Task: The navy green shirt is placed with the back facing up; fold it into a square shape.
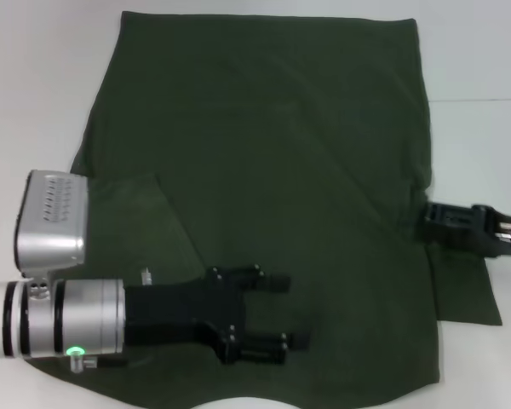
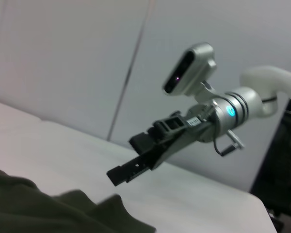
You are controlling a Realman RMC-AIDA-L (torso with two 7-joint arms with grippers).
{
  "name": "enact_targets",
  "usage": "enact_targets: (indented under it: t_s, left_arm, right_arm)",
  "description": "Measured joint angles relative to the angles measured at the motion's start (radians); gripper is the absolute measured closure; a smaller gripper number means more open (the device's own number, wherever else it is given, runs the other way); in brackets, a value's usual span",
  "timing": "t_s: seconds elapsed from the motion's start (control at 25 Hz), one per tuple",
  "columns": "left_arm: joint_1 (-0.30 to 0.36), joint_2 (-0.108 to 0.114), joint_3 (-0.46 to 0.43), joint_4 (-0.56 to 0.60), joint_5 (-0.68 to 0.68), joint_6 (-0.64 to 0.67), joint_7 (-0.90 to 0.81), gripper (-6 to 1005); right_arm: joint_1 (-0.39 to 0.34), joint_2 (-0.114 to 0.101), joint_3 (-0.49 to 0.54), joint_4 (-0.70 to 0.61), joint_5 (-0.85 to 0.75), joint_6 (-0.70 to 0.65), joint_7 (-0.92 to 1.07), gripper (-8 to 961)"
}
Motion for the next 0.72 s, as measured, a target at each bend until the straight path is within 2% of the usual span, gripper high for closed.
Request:
enact_targets:
  t_s: [0.28, 0.56, 0.72]
  left_arm:
    - [-0.022, 0.003, 0.041, 0.003, 0.034, -0.026, 0.017, 150]
    - [-0.029, 0.003, 0.052, 0.000, 0.044, -0.051, 0.011, 151]
    - [-0.029, 0.003, 0.053, -0.003, 0.046, -0.051, 0.011, 152]
  right_arm:
    - [-0.060, -0.008, 0.021, 0.000, -0.010, 0.037, 0.030, 117]
    - [-0.101, -0.040, 0.049, 0.004, -0.026, 0.063, 0.058, 117]
    - [-0.107, -0.050, 0.069, 0.004, -0.069, 0.088, 0.071, 117]
